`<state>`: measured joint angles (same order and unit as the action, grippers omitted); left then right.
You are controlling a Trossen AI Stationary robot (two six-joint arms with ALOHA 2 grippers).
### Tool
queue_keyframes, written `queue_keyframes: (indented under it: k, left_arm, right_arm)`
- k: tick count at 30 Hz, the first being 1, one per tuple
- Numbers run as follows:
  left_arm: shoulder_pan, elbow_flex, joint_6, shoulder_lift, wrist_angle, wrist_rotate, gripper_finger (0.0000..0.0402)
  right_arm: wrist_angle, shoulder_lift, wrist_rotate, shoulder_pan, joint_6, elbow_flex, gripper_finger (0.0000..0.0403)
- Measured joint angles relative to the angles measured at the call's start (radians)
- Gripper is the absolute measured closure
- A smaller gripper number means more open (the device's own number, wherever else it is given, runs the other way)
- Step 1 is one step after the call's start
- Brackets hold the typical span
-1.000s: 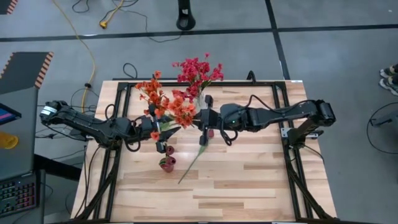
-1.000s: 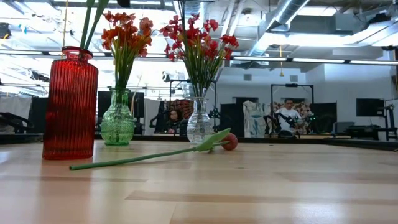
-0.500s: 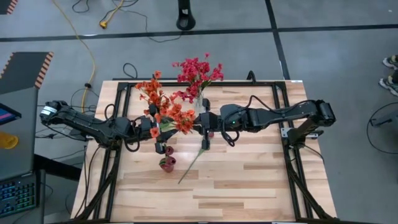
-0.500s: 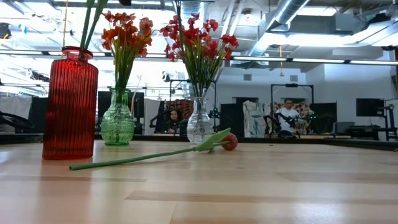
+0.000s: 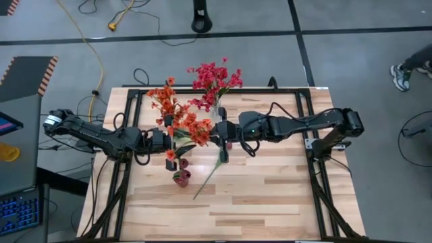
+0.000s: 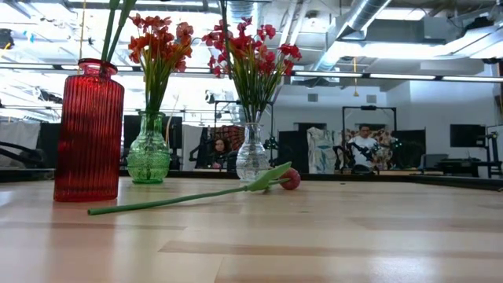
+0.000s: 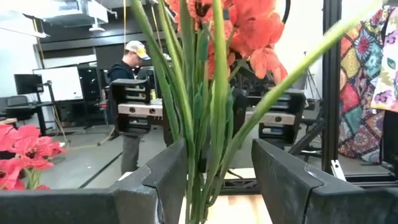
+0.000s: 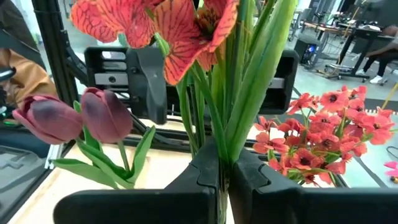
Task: Sort flowers into vase by color
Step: Put the orange flower into the green vase
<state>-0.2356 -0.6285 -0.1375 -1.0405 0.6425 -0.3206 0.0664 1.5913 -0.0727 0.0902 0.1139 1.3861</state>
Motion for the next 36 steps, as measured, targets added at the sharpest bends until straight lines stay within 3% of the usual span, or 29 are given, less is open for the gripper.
queue_keyframes:
  k: [36]
  left_arm:
    - [0.001,0.0,0.001,0.0,-0.025,-0.058,0.0233]
  right_arm:
    - [0.159,0.13,-0.004,0.001,-0.01,0.0,0.0362]
